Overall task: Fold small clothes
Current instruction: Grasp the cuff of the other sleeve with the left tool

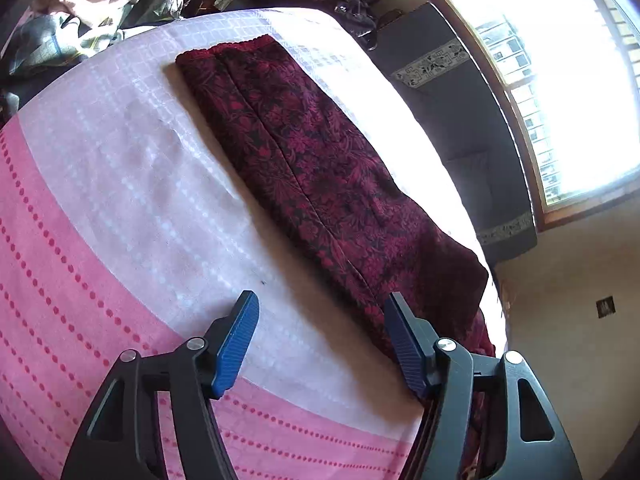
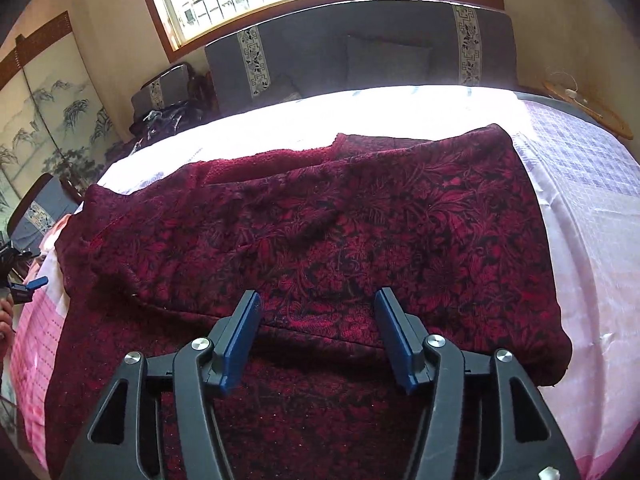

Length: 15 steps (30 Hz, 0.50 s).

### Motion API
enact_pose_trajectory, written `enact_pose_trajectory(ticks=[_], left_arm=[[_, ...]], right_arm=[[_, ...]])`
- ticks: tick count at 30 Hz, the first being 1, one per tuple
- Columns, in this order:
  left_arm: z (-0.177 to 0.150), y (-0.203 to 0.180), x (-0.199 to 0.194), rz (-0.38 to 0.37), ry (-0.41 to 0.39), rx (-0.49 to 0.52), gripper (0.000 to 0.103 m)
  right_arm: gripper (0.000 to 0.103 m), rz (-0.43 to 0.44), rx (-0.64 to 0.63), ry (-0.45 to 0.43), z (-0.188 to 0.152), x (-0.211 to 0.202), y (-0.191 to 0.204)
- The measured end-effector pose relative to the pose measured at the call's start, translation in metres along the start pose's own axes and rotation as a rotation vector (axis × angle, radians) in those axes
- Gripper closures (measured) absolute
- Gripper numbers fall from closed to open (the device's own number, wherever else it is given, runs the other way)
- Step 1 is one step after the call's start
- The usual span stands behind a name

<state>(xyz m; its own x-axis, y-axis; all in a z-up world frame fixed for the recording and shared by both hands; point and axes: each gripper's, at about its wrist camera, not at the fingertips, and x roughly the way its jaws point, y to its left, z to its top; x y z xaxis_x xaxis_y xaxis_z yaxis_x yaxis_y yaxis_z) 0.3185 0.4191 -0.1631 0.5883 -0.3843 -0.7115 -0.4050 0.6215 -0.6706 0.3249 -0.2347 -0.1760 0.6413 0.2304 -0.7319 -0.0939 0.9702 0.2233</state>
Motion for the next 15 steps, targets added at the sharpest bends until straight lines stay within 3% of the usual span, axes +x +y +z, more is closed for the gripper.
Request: enact_pose_trajectory(ticks=[8,10,12,14,15], left_arm=[[0.054,0.014,0.021,-0.071,0.029,-0.090,0.058],[0.058,0.019,0.024,-0.083,0.008,-0.100,0.069],[0.058,0.026,0.029,-0.056,-0.013,-0.111,0.098],[0.055,0.034,0.029,-0.094,-0.051,-0.109,0.098],[0.051,0.033,0.026,-0.078,-0.081,-0.087,0.098]], right_arm=[[0.046,0.016,0.012,-0.007,0.000,-0.002,-0.003],[0.046,0.017,0.015,-0.009,-0.001,-0.003,-0.003],[0.046,0.022,0.018,-0.010,-0.001,-0.003,-0.004],[0.046,0.024,0.018,-0.010,0.000,-0.004,-0.005],[0.046,0.024,0.018,-0.010,0.000,-0.004,-0.005]])
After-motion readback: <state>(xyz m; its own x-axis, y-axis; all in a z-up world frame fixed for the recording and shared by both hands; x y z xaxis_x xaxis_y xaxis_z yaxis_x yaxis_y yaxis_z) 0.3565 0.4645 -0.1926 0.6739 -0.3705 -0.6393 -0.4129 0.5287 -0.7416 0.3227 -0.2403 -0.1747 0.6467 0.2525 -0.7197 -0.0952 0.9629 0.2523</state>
